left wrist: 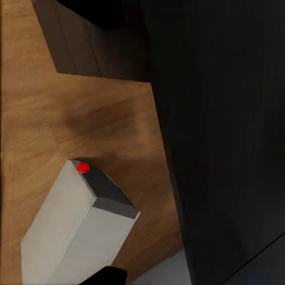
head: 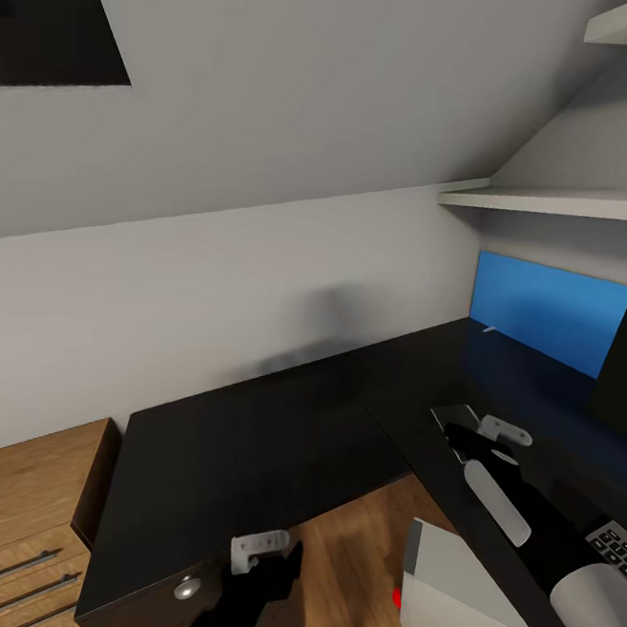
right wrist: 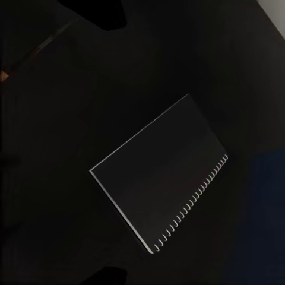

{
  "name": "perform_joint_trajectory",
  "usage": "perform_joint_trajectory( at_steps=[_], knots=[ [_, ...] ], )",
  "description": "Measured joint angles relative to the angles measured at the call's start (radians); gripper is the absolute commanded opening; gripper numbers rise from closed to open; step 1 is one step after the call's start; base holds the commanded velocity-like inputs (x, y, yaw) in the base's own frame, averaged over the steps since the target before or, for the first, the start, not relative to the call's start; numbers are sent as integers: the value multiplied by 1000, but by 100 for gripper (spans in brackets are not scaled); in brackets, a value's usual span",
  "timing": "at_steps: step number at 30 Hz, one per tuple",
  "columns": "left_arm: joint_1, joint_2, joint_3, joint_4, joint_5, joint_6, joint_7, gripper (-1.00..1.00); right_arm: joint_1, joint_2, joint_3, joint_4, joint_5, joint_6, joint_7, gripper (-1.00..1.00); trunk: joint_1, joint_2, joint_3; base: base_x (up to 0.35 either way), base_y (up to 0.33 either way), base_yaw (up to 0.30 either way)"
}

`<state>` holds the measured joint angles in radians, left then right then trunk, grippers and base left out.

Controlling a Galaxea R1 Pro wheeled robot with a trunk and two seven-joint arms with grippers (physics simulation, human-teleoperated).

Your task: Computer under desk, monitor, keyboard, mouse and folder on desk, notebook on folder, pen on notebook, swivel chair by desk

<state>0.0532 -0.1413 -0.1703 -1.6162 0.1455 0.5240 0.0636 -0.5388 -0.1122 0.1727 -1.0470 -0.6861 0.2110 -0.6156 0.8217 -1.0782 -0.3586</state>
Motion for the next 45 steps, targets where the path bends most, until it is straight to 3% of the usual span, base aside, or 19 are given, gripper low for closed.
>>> perform_joint_trajectory(
  at_steps=[7,8,12,13,19,23,25,29,35,45],
  knots=[
    [-60,-2,10,-1,9,38,48,100,0,1,-2,13,1,-30,-1,100,0,0,0,0,0,0],
    [-96,-2,28,-1,22,83,53,100,0,2,0,16,1,-73,-2,100,0,0,0,0,0,0],
    [-146,-2,64,2,41,129,57,100,0,3,3,20,0,-158,-4,100,0,0,0,0,0,0],
    [-177,-1,103,3,55,144,57,100,0,3,4,21,2,-194,-6,100,0,0,0,0,0,0],
    [-249,0,149,4,73,156,57,100,0,14,10,26,20,-243,-4,100,0,0,0,0,0,0],
    [-261,1,160,8,77,156,56,100,0,43,32,46,86,-314,-7,100,0,0,0,0,0,0],
    [-264,5,164,10,77,154,54,100,0,54,38,52,156,-343,-12,100,0,0,0,0,0,0],
    [-265,18,170,9,76,153,54,100,0,59,41,54,199,-353,-18,100,0,0,0,0,0,0],
    [-265,26,174,22,75,150,54,100,1,61,44,55,219,-350,-17,100,0,0,0,0,0,0],
    [-266,28,178,78,72,147,52,100,1,71,47,53,215,-348,-19,100,0,0,0,95,40,0]
  ],
)
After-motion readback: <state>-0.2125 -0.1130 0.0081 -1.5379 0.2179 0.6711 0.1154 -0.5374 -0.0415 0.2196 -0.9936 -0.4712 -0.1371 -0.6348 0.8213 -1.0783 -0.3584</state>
